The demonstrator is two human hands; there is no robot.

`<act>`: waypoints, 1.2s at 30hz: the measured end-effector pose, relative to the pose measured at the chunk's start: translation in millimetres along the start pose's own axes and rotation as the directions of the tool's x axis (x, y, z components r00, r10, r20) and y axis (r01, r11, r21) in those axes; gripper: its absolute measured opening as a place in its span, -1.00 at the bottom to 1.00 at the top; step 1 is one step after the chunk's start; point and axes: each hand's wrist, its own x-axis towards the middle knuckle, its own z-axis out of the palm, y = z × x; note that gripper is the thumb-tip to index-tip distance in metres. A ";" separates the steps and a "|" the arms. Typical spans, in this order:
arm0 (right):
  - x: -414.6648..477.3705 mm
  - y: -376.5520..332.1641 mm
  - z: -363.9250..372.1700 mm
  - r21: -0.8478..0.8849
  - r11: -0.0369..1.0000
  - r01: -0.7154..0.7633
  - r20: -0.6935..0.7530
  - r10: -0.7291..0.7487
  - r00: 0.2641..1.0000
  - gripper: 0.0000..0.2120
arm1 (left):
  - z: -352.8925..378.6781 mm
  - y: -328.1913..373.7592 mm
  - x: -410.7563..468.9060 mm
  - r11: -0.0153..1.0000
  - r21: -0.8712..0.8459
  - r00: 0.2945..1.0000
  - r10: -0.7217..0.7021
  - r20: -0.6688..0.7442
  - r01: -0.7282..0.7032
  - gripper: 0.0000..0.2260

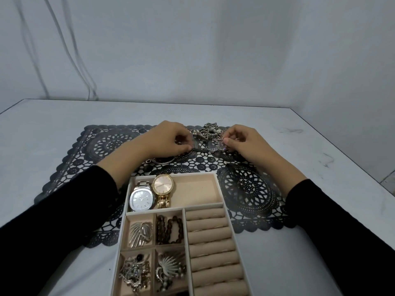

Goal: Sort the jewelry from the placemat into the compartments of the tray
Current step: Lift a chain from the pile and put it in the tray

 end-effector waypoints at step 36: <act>-16.1 -24.1 -3.4 0.420 0.906 -0.050 -0.093 0.098 0.991 -0.93 | -39.2 30.8 -36.5 0.916 -0.383 0.913 -0.256 -0.319 0.122 -0.96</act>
